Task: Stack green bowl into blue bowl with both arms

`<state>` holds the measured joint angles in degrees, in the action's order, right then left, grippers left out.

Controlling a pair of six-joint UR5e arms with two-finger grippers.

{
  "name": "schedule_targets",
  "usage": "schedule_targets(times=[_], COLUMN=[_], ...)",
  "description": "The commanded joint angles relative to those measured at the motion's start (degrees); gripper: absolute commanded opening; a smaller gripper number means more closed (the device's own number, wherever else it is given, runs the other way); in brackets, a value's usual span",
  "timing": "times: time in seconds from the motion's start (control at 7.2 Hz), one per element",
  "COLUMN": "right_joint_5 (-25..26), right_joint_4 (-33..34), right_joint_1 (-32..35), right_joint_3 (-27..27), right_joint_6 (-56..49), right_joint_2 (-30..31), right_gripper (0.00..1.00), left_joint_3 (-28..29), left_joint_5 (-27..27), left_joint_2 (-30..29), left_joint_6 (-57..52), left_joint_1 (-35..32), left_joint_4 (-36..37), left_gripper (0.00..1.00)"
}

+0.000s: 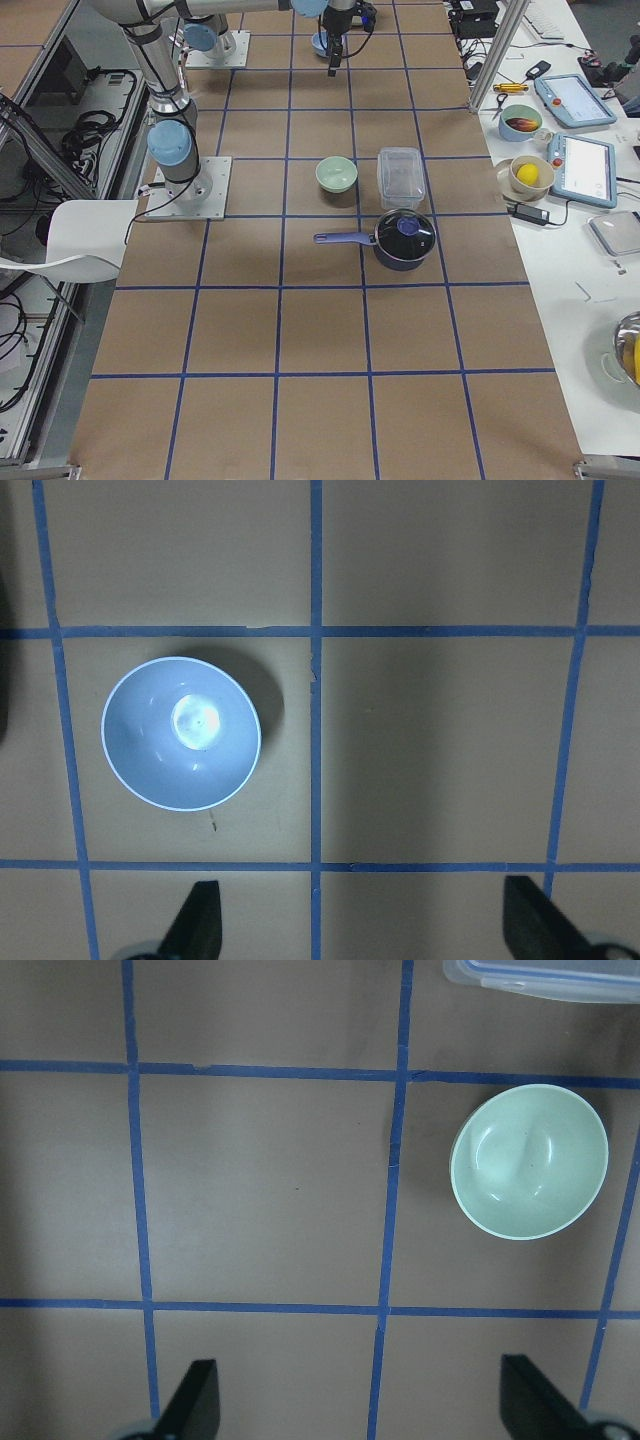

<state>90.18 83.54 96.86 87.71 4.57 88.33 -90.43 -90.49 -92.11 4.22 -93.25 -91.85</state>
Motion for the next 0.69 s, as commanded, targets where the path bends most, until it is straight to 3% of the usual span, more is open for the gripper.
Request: schedule_targets(times=[0.0, 0.56], right_joint_5=[0.0, 0.1], right_joint_4=[0.0, 0.0], right_joint_1=[0.0, 0.1], right_joint_3=[0.0, 0.1], right_joint_6=[0.0, -0.1], right_joint_2=[0.0, 0.0], right_gripper=[1.0, 1.0], left_joint_3=[0.0, 0.1], left_joint_5=[0.1, -0.1], left_joint_2=[0.3, 0.9], left_joint_6=[0.2, 0.2], left_joint_1=[0.0, 0.0], left_joint_4=[0.0, -0.1], left_gripper=[1.0, 1.0])
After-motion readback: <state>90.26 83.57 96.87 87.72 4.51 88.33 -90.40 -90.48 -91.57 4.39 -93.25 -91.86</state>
